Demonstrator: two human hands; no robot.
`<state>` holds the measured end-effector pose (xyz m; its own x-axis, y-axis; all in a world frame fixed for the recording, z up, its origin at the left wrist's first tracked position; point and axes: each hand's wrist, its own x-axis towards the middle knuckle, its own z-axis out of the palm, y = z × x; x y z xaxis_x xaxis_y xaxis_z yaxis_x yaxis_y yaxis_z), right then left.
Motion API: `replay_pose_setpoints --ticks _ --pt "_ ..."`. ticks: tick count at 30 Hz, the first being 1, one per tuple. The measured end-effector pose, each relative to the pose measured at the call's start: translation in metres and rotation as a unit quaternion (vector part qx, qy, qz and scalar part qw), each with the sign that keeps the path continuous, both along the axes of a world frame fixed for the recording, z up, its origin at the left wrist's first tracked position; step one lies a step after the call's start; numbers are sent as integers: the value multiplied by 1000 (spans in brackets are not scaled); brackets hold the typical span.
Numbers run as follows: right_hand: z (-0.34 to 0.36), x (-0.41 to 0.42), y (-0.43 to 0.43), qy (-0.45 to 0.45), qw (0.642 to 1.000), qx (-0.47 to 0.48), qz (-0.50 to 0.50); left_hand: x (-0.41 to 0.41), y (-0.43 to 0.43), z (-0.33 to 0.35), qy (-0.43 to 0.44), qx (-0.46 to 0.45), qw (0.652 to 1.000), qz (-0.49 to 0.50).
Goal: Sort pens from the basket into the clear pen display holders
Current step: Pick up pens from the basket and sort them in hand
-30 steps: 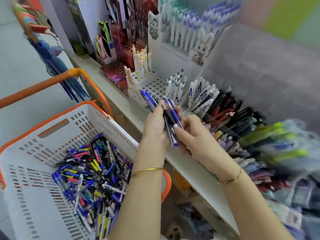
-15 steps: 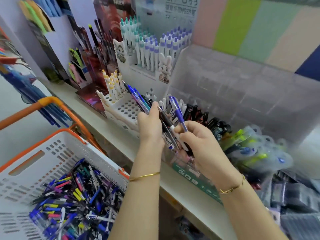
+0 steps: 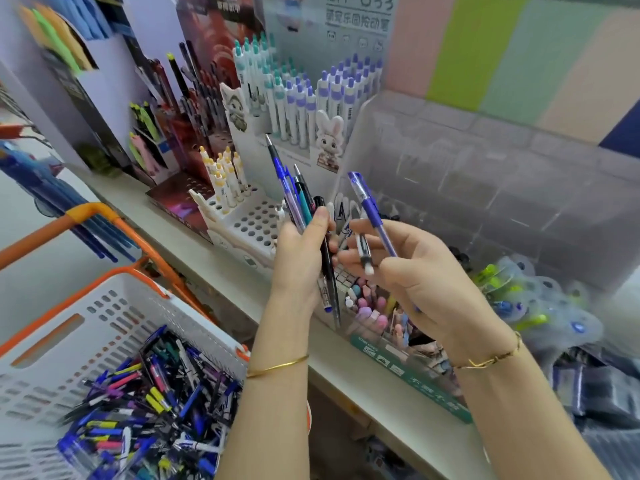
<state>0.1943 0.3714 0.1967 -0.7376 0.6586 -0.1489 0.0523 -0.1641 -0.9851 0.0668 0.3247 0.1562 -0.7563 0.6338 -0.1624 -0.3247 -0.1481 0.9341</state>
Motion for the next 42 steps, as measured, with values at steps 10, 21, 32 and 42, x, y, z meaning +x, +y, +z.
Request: replay_pose_setpoints --ticks 10,21,32,42 --pt "10 -22 2 -44 960 260 -98 -1 -11 6 -58 67 995 -53" --pt "-24 -34 -22 -137 969 202 -42 6 -7 2 -107 80 991 21" --pt "-17 -38 -17 -155 969 186 -36 8 -5 2 -87 27 996 13" --pt "-14 -45 -6 -76 990 59 -103 -5 -12 -1 -31 -29 998 -56"
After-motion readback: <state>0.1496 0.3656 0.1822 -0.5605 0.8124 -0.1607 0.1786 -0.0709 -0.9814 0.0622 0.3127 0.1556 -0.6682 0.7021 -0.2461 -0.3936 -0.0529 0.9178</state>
